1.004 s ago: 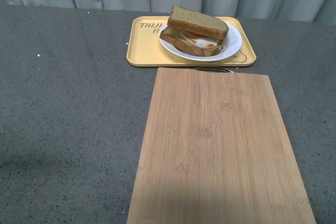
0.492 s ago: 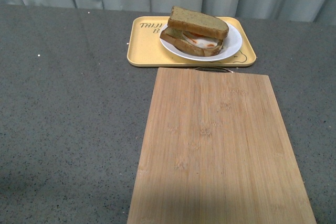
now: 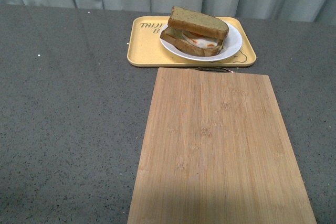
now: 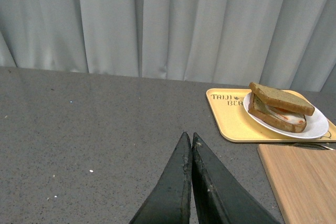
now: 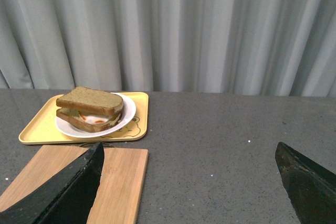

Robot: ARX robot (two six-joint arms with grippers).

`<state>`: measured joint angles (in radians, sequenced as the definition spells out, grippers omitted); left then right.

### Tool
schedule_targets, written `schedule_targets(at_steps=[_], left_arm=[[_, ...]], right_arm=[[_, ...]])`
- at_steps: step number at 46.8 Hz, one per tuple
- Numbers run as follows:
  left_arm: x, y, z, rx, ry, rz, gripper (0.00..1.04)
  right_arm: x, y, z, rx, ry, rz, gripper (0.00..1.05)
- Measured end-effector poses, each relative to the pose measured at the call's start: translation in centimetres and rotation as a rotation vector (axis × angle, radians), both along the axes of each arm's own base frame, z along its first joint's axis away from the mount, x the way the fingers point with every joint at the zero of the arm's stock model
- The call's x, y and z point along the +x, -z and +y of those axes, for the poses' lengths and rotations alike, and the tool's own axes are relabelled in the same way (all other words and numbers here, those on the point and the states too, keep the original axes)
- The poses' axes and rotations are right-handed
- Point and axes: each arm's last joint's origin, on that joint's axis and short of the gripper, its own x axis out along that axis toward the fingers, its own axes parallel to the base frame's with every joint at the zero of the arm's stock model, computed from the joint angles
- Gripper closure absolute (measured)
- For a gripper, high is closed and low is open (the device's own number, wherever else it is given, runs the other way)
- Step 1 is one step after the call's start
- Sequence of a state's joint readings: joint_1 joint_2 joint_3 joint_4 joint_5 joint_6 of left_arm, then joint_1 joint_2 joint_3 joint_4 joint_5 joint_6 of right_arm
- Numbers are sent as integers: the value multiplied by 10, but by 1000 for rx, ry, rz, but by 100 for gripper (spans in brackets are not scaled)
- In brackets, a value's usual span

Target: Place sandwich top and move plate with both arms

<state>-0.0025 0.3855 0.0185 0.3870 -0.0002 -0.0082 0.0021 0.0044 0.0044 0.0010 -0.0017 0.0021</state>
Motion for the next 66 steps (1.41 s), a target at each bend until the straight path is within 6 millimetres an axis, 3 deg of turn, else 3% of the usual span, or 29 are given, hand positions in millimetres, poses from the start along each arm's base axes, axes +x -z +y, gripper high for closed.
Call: schedule_targets(at_steps=[43,48,66], left_arm=[[-25,3,0,0,0,4,101],[-26,3,0,0,0,3,86],[-25,3,0,0,0,3,6]], right_arm=[[0,0,0,0,0,0,9],[0,0,0,0,0,0,9],[0,0,0,0,0,0,9]])
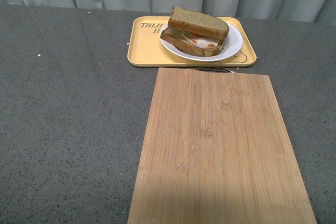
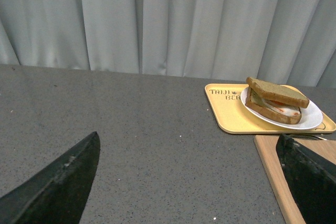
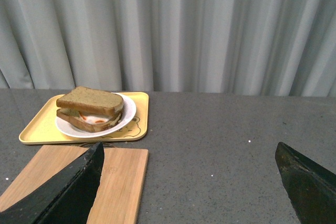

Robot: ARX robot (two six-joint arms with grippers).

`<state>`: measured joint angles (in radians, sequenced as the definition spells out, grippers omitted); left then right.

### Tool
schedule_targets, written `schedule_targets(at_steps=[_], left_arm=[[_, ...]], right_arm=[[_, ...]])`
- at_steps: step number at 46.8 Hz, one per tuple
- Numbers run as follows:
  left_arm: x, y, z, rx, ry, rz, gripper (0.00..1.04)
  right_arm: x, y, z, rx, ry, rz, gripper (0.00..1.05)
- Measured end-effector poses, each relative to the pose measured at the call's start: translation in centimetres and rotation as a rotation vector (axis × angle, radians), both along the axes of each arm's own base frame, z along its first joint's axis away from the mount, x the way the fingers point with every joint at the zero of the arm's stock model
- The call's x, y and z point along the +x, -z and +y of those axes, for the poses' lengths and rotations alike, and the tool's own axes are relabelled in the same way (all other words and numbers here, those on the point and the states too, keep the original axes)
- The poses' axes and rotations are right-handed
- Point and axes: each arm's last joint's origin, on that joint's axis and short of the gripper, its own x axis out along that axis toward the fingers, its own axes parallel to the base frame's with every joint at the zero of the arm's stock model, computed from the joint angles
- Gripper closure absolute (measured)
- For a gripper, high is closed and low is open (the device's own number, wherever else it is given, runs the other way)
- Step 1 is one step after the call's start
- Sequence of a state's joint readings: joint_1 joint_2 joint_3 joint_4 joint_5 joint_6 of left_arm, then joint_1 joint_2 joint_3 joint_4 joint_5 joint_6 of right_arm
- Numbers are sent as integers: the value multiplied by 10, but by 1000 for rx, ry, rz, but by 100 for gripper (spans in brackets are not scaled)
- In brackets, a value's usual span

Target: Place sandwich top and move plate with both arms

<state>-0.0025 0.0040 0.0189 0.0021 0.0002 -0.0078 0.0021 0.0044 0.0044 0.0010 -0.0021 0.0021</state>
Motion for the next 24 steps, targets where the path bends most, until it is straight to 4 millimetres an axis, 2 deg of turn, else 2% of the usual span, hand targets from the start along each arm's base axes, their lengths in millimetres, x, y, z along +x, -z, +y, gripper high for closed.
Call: schedule_targets(at_steps=[24], left_arm=[[0,0,0,0,0,0,7]], right_arm=[[0,0,0,0,0,0,9]])
